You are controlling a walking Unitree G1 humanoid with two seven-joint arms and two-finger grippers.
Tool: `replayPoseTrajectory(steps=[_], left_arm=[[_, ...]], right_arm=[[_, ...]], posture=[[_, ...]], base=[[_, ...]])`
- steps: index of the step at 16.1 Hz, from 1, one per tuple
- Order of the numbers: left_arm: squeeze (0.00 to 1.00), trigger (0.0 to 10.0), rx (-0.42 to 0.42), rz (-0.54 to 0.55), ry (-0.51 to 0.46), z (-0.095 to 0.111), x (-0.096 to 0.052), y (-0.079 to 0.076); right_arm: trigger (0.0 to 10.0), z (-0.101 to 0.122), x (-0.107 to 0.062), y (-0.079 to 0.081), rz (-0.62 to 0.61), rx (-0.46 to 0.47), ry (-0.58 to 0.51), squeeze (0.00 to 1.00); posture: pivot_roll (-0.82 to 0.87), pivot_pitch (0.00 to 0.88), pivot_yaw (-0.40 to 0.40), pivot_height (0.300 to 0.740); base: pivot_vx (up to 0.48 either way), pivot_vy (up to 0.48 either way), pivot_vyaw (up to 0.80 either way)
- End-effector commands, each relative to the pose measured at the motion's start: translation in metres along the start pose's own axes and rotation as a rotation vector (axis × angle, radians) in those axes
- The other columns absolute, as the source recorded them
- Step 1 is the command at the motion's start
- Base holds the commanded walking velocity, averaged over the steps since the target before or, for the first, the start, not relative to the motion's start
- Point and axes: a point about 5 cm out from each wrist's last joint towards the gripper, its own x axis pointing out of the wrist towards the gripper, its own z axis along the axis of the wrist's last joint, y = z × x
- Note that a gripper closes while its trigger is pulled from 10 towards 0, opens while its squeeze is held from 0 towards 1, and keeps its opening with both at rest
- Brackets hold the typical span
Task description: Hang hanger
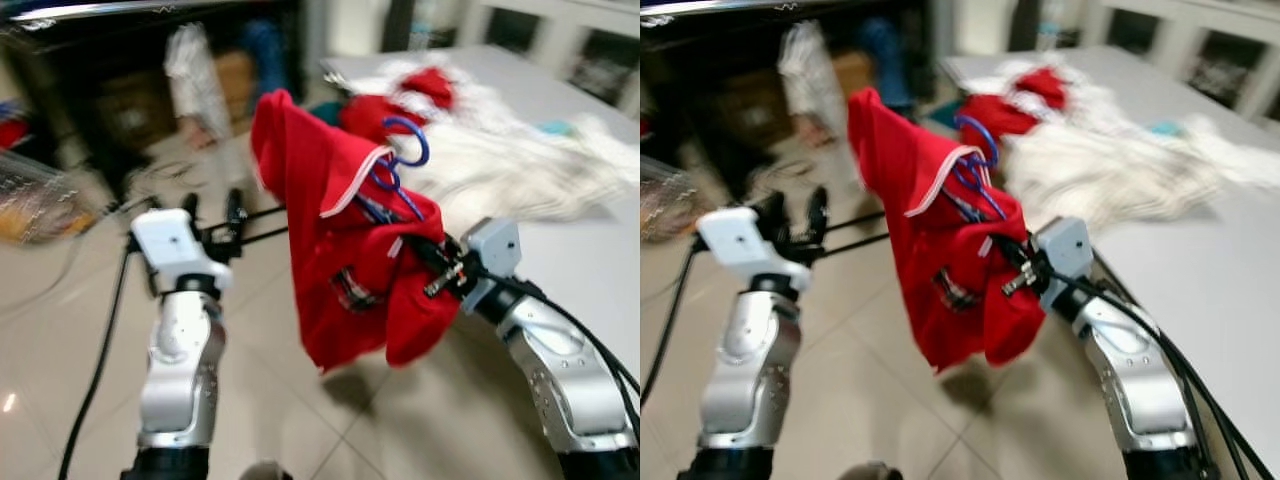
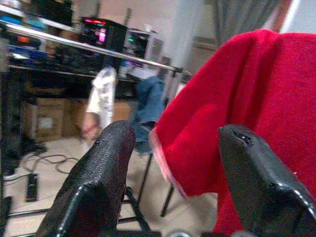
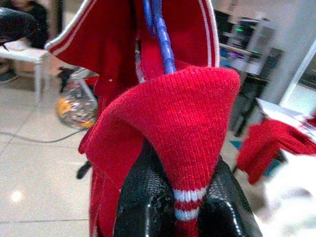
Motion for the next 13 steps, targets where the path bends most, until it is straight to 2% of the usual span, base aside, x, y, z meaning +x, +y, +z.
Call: replayPoseTrajectory(steps=[1,3,10,13], left_arm=[[0.0,10.0,0.011,0.005,0.003,-0.001,0.001,0.002],[0.0,10.0,0.013,0.003,0.009,-0.003,0.001,0.002],[0.0,10.0,0.034,0.001,0.061,-0.019,0.0,0.008],[0.0,10.0,0.062,0.015,0.108,-0.034,-0.002,0.017]], right_arm=[[10.0,0.012,0.003,-0.002,-0.003,-0.018,-0.058,0.0],[10.0,0.011,0.004,-0.003,-0.008,-0.017,-0.054,0.0],[10.0,0.005,0.008,0.0,-0.031,-0.007,-0.04,0.0],[10.0,-0.011,0.007,0.001,-0.101,-0.014,0.005,0.0]], posture=[[-0.04,0.0,-0.01,0.74],[-0.04,0.0,-0.009,0.74],[-0.04,0.0,-0.008,0.74],[-0.04,0.0,-0.01,0.74]], base=[[0.0,0.0,0.8],[0.0,0.0,0.8],[0.0,0.0,0.0],[0.0,0.0,0.0]])
